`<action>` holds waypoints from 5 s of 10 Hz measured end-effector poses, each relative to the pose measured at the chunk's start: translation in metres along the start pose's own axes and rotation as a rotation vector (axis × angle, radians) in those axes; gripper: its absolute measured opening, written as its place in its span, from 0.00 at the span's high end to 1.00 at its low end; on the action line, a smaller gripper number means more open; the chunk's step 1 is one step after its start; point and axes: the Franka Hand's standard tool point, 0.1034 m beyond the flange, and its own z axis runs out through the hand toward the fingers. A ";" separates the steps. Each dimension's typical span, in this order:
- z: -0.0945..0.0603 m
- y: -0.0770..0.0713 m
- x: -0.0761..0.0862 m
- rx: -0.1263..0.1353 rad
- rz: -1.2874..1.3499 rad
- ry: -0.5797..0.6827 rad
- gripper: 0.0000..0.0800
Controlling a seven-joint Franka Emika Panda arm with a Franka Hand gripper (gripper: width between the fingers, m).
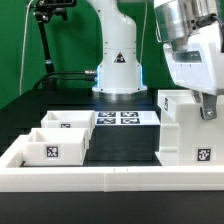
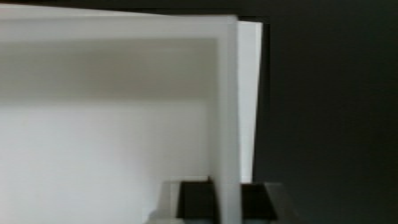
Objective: Assemble drawer
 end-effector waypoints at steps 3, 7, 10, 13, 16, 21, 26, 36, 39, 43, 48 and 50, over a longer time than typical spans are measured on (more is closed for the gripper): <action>0.001 -0.001 0.000 0.000 0.001 0.000 0.95; 0.001 -0.002 0.001 -0.004 -0.001 -0.001 0.95; 0.001 -0.001 -0.001 -0.005 -0.006 -0.002 0.61; 0.000 -0.002 -0.001 -0.002 -0.010 -0.002 0.23; 0.000 -0.002 -0.002 -0.002 -0.014 -0.002 0.19; -0.058 -0.001 0.014 0.013 -0.275 -0.027 0.19; -0.058 0.005 0.016 0.005 -0.498 -0.023 0.19; -0.070 0.049 0.130 -0.087 -1.593 -0.019 0.19; -0.070 0.049 0.129 -0.087 -1.593 -0.020 0.19; -0.052 0.080 0.149 -0.175 -1.459 0.016 0.19; -0.030 0.099 0.165 -0.186 -1.390 0.020 0.19; -0.029 0.099 0.165 -0.187 -1.390 0.019 0.19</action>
Offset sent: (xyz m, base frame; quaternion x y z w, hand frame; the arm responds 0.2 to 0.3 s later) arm 0.0195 0.0006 -0.0046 0.0202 0.0202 0.0045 0.9996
